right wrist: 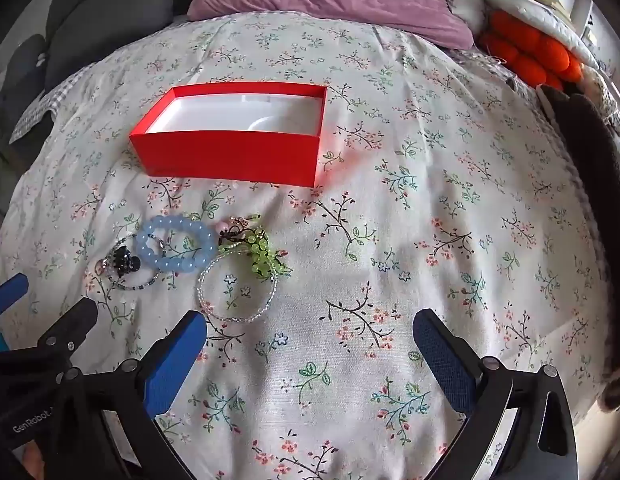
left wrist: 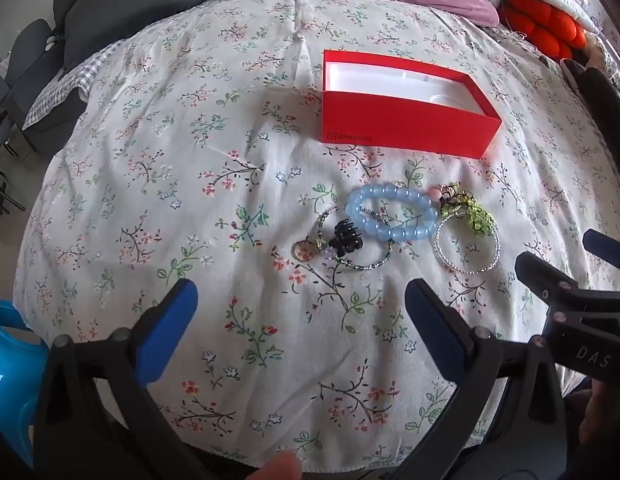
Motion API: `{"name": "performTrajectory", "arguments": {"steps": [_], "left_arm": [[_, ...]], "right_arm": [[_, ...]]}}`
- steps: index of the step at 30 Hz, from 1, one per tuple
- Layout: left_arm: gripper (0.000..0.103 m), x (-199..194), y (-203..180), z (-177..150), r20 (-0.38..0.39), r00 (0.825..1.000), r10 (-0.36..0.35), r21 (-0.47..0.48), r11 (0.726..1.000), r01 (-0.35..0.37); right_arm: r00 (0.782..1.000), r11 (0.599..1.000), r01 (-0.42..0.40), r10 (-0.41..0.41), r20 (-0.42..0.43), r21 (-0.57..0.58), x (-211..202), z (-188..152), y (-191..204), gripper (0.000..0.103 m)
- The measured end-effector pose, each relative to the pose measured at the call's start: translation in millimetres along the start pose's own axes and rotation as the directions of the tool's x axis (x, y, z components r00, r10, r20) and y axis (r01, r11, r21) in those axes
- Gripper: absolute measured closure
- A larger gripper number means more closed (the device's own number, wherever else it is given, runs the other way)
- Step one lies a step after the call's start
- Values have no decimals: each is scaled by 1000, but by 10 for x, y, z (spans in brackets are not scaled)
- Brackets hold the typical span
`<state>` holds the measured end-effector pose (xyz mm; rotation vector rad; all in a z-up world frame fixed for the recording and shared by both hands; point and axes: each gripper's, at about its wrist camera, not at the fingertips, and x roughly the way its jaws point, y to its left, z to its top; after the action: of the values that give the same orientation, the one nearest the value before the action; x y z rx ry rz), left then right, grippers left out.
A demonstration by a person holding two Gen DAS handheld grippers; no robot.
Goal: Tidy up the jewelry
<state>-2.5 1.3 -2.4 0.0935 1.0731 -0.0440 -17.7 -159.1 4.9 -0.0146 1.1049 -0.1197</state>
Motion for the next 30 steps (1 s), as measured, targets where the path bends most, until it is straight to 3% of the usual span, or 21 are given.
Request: {"name": "performTrajectory", "arguments": {"steps": [30], "left_arm": [[0, 1, -34, -8, 0, 1000, -4, 2, 1000, 4]], "right_arm": [[1000, 1000, -3, 3, 0, -1, 4, -15, 5, 0]]}}
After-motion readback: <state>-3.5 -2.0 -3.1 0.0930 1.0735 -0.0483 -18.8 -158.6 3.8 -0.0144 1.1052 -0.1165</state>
